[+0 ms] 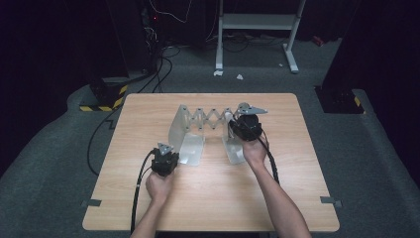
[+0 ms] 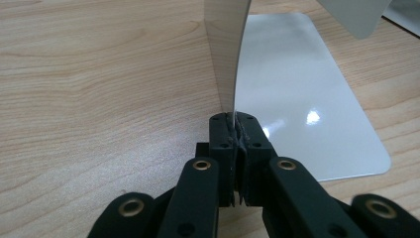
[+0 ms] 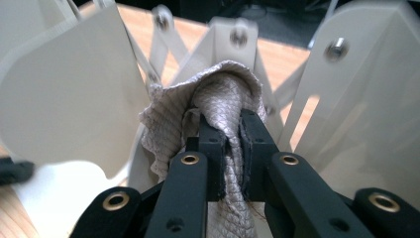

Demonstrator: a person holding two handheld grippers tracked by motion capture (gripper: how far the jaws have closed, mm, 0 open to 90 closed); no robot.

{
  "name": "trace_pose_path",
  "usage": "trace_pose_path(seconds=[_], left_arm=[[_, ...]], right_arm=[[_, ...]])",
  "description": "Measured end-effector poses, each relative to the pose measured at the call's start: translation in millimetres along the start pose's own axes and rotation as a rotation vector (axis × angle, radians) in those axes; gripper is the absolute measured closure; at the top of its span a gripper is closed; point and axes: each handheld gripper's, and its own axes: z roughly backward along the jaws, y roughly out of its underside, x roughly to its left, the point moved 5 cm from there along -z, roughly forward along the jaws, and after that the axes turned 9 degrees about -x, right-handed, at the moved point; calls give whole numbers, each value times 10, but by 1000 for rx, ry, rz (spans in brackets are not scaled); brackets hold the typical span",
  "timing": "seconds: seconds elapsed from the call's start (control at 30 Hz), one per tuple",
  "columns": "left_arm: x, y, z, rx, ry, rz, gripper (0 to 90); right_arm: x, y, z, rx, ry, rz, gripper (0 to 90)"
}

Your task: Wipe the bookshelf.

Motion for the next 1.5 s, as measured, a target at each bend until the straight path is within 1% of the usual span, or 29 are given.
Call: trace_pose_path(seconds=[0.03, 0.13, 0.3, 0.4, 0.53, 0.6, 0.7, 0.97, 1.27, 1.37, 1.5], left_arm=[[0, 0, 0, 0, 0, 0, 864], [-1, 0, 0, 0, 2, -1, 863], [-2, 0, 0, 0, 4, -2, 863], [-2, 0, 0, 0, 5, -2, 863], [-2, 0, 0, 0, 5, -3, 863], [-2, 0, 0, 0, 5, -2, 863], [-2, 0, 0, 0, 5, -2, 862], [-3, 0, 0, 0, 5, -1, 862], [-2, 0, 0, 0, 5, -1, 862], [-2, 0, -1, -1, 6, 0, 862], [-3, 0, -1, -1, 6, 0, 862]], right_arm=[[-4, -24, 11, -1, -3, -6, 827], [-4, -75, 20, -9, -4, -2, 827], [5, -117, 19, -16, 1, -2, 827], [-8, -170, 46, -35, 3, -6, 827], [-8, -196, 41, -26, 1, 0, 827], [-9, -182, 24, -19, -3, -10, 827], [1, -114, -17, 1, -2, -1, 827], [-4, 179, -166, 77, 3, -1, 826], [-13, 508, -312, 157, -2, -26, 826], [-18, 550, -316, 162, -7, -34, 826], [-6, 518, -274, 154, -15, -30, 826]])
